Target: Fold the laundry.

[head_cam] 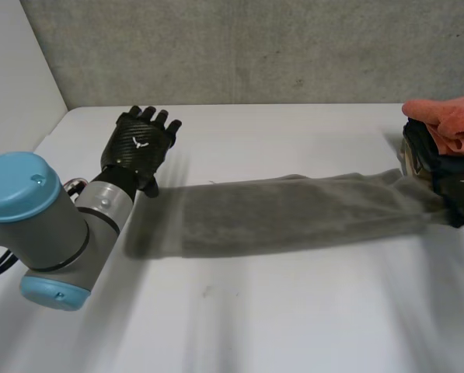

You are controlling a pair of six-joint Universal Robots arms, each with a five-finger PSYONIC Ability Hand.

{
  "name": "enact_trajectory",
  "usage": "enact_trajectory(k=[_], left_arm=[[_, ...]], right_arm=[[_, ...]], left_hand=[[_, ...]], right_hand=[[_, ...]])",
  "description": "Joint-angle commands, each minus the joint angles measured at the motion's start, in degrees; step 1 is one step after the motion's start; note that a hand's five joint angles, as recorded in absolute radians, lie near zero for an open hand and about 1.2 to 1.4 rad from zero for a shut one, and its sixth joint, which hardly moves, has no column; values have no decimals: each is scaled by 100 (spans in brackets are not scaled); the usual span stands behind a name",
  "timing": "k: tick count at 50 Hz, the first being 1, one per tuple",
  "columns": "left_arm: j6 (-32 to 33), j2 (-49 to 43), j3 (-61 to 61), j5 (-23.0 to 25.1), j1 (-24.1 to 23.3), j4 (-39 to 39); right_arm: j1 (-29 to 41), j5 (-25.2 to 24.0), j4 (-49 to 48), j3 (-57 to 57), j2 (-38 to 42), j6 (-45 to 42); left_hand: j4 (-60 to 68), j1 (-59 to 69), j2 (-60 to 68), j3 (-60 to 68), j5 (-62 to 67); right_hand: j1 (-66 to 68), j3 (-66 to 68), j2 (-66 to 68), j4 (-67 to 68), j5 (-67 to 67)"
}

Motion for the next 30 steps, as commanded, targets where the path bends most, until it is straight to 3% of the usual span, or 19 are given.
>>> enact_trajectory(k=[1,3,7,11,19,22,26,27,30], left_arm=[[-89,472,-249,8,41,2],[-177,578,-293,8,50,2],[-493,780,-355,8,138,2],[-757,956,-381,8,226,-15],[-881,1079,-548,8,252,2],[-889,1079,-601,8,252,2],[-889,1062,-592,8,235,29],[-889,1062,-592,8,226,37],[-889,1000,-531,8,209,55]], right_arm=[[-354,388,-17,-76,-160,-1687],[-241,442,-149,-155,-178,-1784],[970,65,-737,-419,-239,-1706],[2445,-926,-1579,-630,-126,-1653],[4274,-2597,-2074,-981,1015,-1741],[4620,-2775,-2039,-1166,1377,-1706],[4691,-2407,-1653,-1456,1852,-1697],[4691,-2058,-1400,-1561,1870,-1679],[4673,-1572,-1126,-1518,1774,-1618]], left_hand=[[-164,-80,-203,-211,-275],[-164,-80,-203,-211,-275],[-164,-80,-203,-211,-275],[-164,-80,-203,-211,-275],[-164,-80,-203,-211,-275],[-164,-80,-203,-211,-275],[-164,-80,-203,-211,-275],[-164,-80,-203,-211,-275],[-164,-80,-203,-211,-275]], right_hand=[[1610,1204,1235,1147,1405],[1610,1204,1235,1147,1405],[1610,1204,1235,1147,1405],[1610,1204,1235,1147,1405],[1610,1204,1235,1147,1405],[1610,1204,1235,1147,1405],[1610,1204,1235,1147,1405],[1283,877,908,819,1078],[-4771,-5178,-5146,-5235,-4977]])
